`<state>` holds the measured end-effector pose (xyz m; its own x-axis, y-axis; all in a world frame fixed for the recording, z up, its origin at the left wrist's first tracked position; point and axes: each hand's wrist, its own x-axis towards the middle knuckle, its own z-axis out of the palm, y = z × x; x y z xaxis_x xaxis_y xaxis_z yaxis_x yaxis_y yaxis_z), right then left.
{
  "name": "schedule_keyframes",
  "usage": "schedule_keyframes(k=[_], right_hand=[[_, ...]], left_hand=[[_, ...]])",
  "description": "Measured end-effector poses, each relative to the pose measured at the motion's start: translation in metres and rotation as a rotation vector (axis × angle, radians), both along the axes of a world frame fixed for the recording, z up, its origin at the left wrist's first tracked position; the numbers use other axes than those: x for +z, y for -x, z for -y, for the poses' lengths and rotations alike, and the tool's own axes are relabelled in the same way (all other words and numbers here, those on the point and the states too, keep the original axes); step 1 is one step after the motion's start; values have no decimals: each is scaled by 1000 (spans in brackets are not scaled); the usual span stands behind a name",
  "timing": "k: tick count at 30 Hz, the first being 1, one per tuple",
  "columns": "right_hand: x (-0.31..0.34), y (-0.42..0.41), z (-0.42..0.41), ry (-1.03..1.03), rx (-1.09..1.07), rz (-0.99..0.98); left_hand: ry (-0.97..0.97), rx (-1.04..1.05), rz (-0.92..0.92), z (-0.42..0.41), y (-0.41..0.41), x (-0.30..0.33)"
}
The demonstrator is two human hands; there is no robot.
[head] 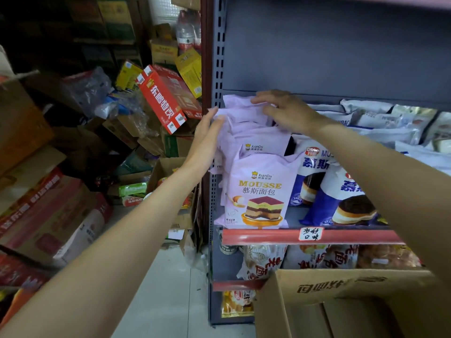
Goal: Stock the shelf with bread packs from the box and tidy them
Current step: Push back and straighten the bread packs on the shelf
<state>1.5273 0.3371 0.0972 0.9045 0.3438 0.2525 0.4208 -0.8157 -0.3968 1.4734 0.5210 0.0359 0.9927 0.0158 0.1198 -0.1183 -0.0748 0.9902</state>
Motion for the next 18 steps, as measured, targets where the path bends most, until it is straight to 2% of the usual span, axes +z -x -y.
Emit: schedule_keyframes(k=[3,5,8,13,15,18], right_hand=[[-2,-13,-1,126,36,-115],[-3,-20,-2,145,8,-122],[0,-30,1,130,-82,-151],[5,-38,-4,34,-204,-291],[5,-43,-3,80,-187,-281],[0,-47,-5,-54,-119,-360]], left_hand=[[80,2,-80,-3,-9,3],[113,-4,-134,0,-13,5],[125,-75,-193,8,-19,4],[126,-126,-168,10,-26,-2],[111,-107,-171,8,-26,-3],[83,-110,-172,5,-29,-7]])
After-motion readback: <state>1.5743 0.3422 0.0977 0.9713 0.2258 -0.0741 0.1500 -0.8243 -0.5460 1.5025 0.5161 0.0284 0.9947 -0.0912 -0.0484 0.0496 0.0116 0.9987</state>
